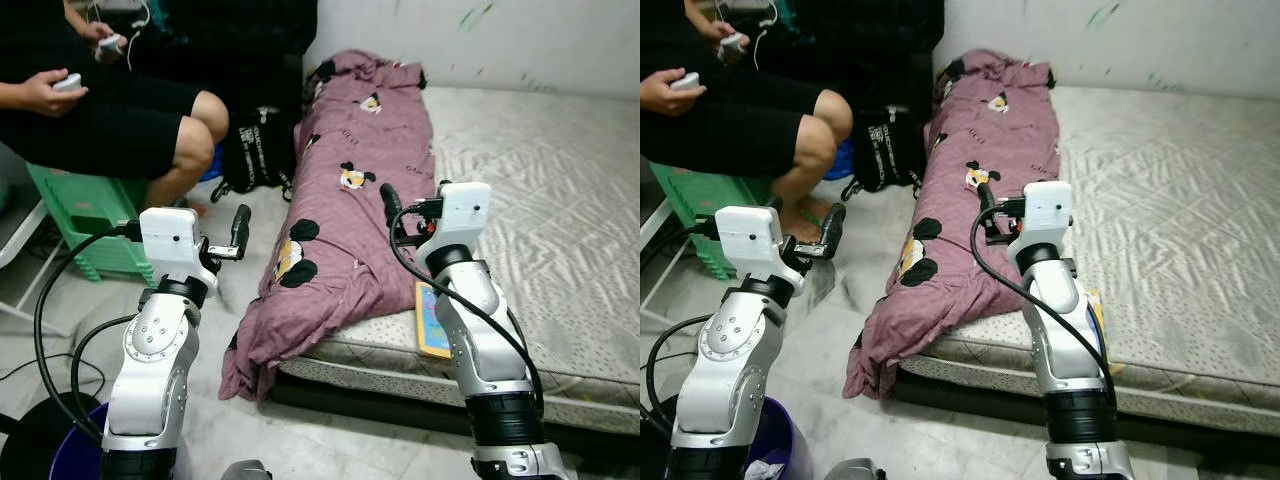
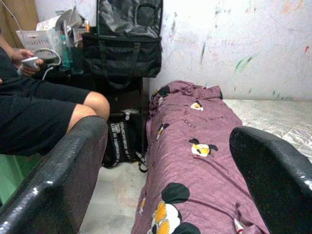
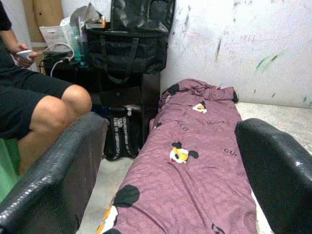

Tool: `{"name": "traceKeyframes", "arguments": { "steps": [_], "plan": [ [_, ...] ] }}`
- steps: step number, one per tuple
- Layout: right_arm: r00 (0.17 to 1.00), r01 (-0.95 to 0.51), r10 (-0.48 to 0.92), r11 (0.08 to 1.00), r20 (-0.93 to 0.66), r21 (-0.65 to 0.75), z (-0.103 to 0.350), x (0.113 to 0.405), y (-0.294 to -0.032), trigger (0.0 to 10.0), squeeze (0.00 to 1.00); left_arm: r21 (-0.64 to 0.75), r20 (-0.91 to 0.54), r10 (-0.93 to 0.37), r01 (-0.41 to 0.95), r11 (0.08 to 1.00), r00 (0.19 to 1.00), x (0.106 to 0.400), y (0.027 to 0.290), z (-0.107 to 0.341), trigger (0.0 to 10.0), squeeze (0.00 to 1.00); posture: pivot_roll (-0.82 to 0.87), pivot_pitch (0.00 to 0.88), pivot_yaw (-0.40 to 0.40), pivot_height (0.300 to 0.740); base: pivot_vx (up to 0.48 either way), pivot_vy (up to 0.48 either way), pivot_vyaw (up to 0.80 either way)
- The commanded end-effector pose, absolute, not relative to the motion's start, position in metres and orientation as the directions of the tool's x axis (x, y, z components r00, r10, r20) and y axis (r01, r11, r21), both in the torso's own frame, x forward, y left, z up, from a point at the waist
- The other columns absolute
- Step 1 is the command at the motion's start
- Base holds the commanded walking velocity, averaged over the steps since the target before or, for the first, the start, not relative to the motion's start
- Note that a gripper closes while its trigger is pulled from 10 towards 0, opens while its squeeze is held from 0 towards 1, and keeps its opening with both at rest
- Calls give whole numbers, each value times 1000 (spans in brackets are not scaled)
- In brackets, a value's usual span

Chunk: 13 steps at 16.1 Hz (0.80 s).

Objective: Clean up the room

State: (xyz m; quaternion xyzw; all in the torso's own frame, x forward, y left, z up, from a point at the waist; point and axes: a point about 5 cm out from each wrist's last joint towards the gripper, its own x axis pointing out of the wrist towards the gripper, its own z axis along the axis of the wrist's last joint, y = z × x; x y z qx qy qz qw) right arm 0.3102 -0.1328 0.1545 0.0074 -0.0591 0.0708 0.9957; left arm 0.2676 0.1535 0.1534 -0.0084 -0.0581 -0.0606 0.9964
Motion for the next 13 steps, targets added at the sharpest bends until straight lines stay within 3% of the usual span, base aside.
{"name": "traceKeyframes", "arguments": {
  "steps": [1,9,13],
  "plan": [
    [982,-141,140,990,124,2,156,312,-132,10000,0,1,138,-126,127,992,982,269,155,158,10000,0,47,0,28,740,349,0,0],
    [983,-132,131,991,126,-1,155,312,-134,10000,0,-13,131,-133,136,991,982,270,154,158,10000,0,47,0,32,740,347,0,0],
    [985,-89,87,996,148,6,156,312,-139,10000,0,-30,117,-149,153,988,982,275,146,155,10000,0,14,0,74,740,0,0,0]
  ]
}}
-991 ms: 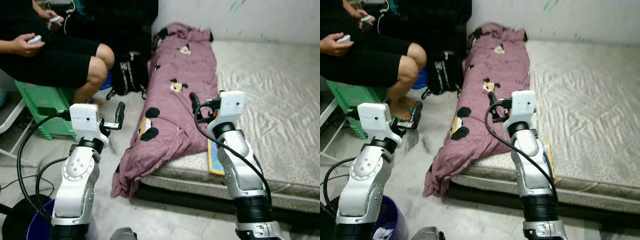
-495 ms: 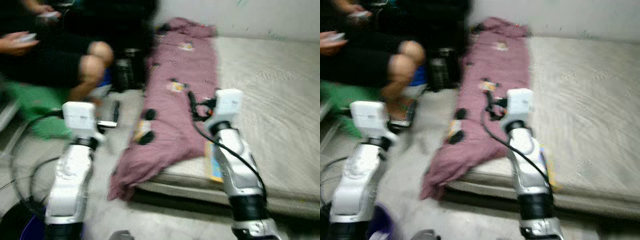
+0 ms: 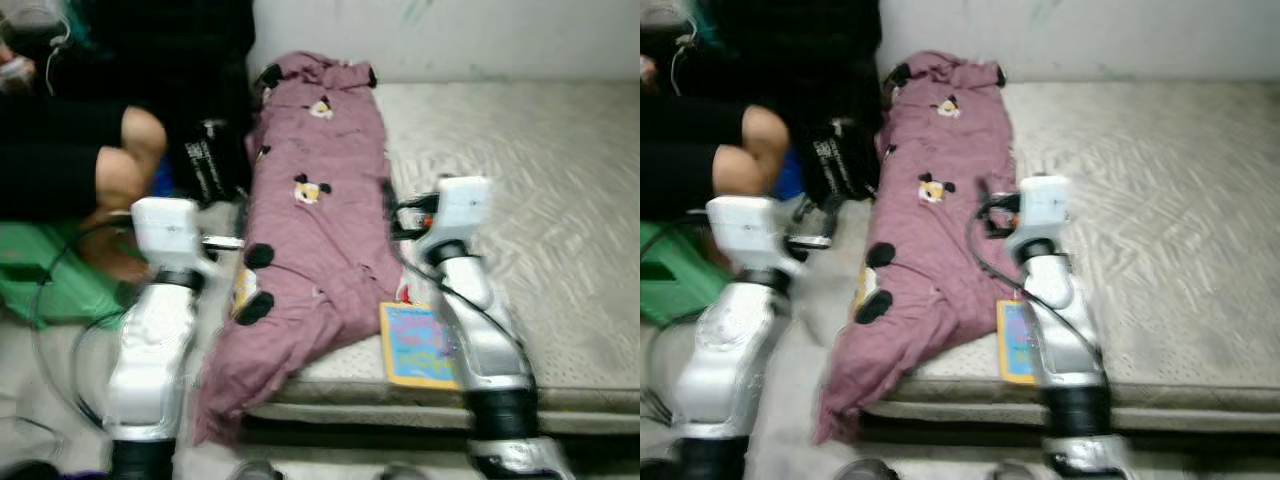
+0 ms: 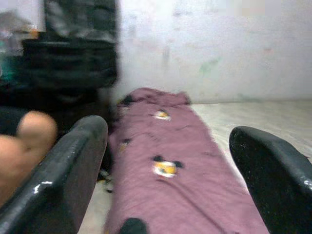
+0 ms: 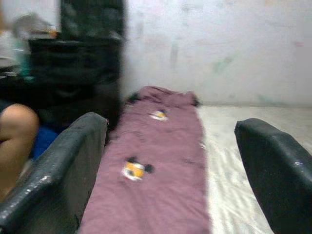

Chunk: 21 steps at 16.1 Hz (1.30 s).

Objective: Clean up the room

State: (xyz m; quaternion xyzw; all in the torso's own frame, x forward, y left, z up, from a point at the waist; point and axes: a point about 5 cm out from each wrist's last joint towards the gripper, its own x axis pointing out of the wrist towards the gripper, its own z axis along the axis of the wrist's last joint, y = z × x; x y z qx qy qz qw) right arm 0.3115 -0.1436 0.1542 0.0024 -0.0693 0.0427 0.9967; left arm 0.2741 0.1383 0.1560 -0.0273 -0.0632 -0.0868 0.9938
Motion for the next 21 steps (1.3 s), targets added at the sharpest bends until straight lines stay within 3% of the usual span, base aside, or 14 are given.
{"name": "traceKeyframes", "arguments": {
  "steps": [1,4,7,9,11,15,18,21],
  "plan": [
    [985,-72,70,997,156,7,157,311,-142,10000,0,-29,113,-172,176,984,979,277,142,154,10000,0,-3,0,88,740,0,0,0],
    [988,28,-27,1000,154,-2,151,301,-162,10000,0,-16,109,-269,273,962,957,290,125,152,10000,0,-85,0,158,740,0,0,0],
    [990,38,-36,999,134,-9,147,298,-167,10000,0,-20,117,-272,276,961,955,297,121,154,10000,0,-87,0,124,740,0,0,0],
    [992,-51,55,998,116,-36,146,303,-155,10000,0,-40,114,-209,215,976,971,291,128,147,10000,0,-51,0,67,740,0,0,0],
    [983,-161,165,985,75,-55,143,309,-143,10000,0,-65,108,-127,135,989,986,276,133,139,10000,0,34,0,-39,740,0,0,0],
    [946,-319,322,946,43,-57,143,323,-114,10000,0,-75,109,11,-3,997,994,259,150,135,10000,0,145,0,-135,740,0,0,0],
    [916,-397,399,917,45,-45,145,332,-91,10000,0,-57,125,96,-89,994,987,252,166,139,10000,0,193,0,-159,740,0,0,0],
    [925,-372,374,928,67,-35,149,336,-94,10000,0,-46,126,92,-87,995,988,252,166,144,10000,0,178,0,-125,740,0,0,0]
  ]
}}
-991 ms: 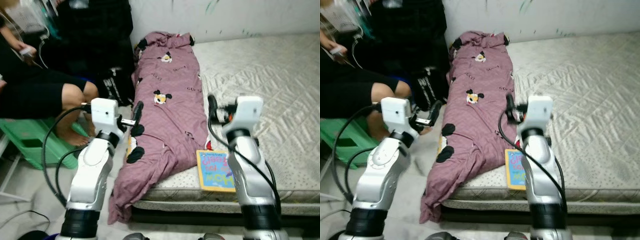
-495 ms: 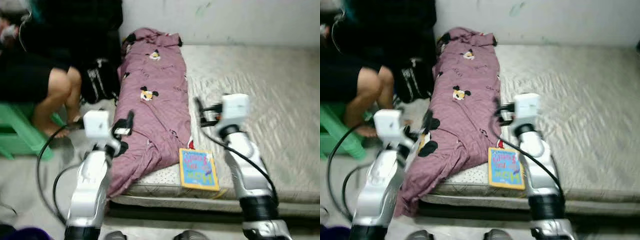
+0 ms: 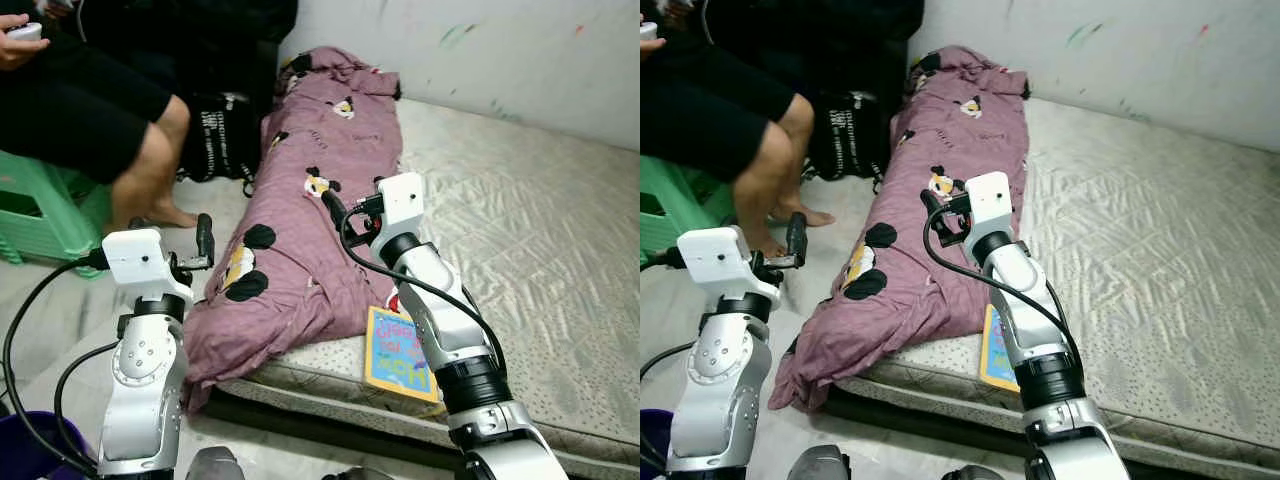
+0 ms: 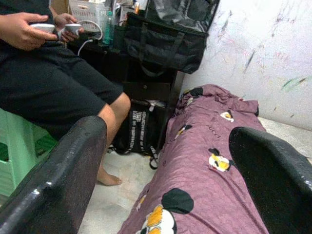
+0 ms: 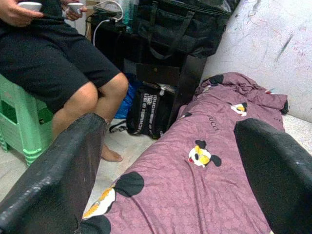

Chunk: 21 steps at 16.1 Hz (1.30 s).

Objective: Clean up the room

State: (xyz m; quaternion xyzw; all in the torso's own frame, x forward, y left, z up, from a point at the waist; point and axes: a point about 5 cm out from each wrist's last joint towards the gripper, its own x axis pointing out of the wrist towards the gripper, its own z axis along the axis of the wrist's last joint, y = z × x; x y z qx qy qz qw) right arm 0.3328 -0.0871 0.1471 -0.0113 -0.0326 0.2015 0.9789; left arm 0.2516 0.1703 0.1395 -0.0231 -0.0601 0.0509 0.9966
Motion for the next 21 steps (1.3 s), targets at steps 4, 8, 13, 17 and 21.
{"name": "traceKeyframes", "arguments": {
  "steps": [4,8,13,17,21],
  "plan": [
    [944,-321,323,946,71,-44,148,332,-105,10000,0,-38,128,55,-51,998,990,261,163,146,10000,0,136,0,-89,740,0,0,0],
    [954,-292,293,956,65,-24,142,328,-108,10000,0,-35,108,17,-13,999,994,261,158,144,10000,0,128,0,-58,740,0,0,-600],
    [962,-267,268,963,55,-21,136,326,-113,10000,0,-32,108,-21,25,999,994,267,156,144,10000,0,106,0,-51,740,0,0,-320],
    [963,-260,262,965,60,-30,138,328,-116,10000,0,-55,117,-28,34,998,993,267,152,146,10000,0,102,0,-60,740,0,0,0],
    [963,-262,264,964,56,-38,138,328,-117,10000,0,-79,111,-3,12,997,994,269,155,145,10000,0,95,0,-67,740,0,0,0]
  ]
}}
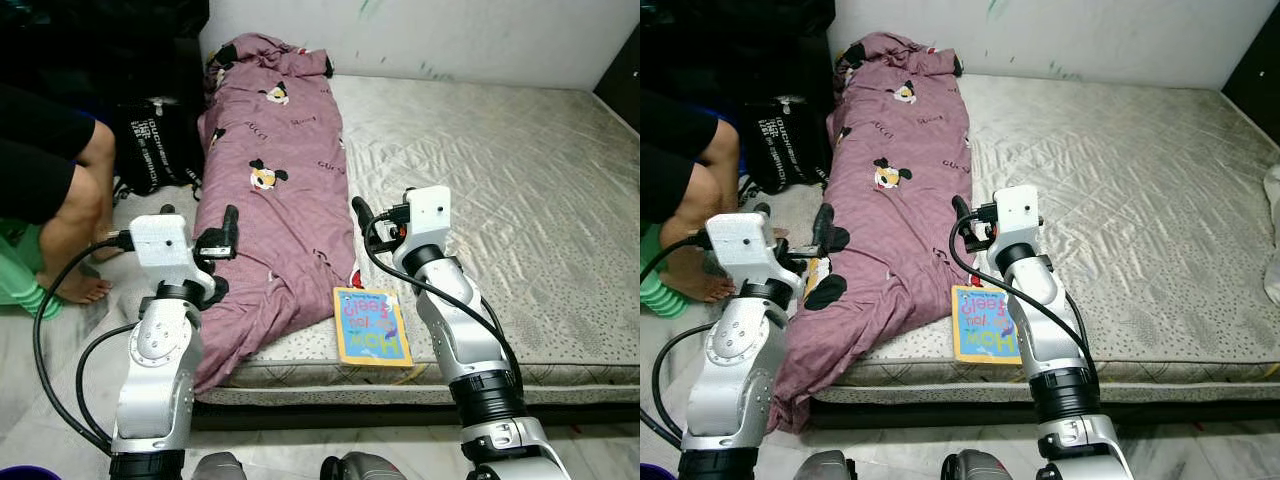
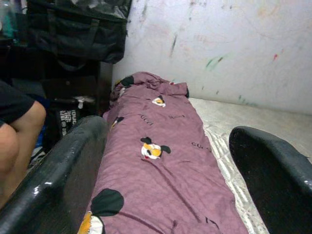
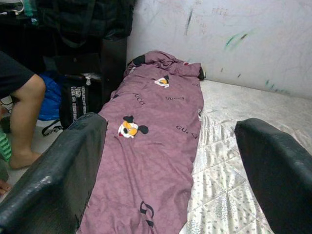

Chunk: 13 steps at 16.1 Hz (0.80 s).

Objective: Clean up the room

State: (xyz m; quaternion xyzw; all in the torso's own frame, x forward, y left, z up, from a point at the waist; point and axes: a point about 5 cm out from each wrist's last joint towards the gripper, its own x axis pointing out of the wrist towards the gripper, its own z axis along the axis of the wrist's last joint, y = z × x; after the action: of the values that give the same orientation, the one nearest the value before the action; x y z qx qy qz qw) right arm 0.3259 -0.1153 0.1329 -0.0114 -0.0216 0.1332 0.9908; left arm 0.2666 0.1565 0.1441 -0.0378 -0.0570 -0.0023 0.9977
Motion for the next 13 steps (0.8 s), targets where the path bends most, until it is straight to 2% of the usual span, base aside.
{"name": "traceKeyframes", "arguments": {
  "steps": [1,7,11,13],
  "plan": [
    [963,-263,265,964,54,-42,137,327,-118,10000,0,-84,111,-6,15,996,994,269,155,145,10000,0,93,0,-66,740,0,0,0],
    [962,-264,267,963,55,-50,138,327,-118,10000,0,-92,140,-71,85,992,988,270,148,148,10000,0,88,0,-65,740,0,0,0],
    [962,-263,266,963,55,-52,138,327,-119,10000,0,-121,121,-42,57,991,992,271,149,146,10000,0,86,0,-66,740,0,0,0],
    [963,-262,265,964,56,-52,138,328,-119,10000,0,-127,130,-54,70,989,990,271,148,147,10000,0,86,0,-66,740,0,397,0]
  ]
}}
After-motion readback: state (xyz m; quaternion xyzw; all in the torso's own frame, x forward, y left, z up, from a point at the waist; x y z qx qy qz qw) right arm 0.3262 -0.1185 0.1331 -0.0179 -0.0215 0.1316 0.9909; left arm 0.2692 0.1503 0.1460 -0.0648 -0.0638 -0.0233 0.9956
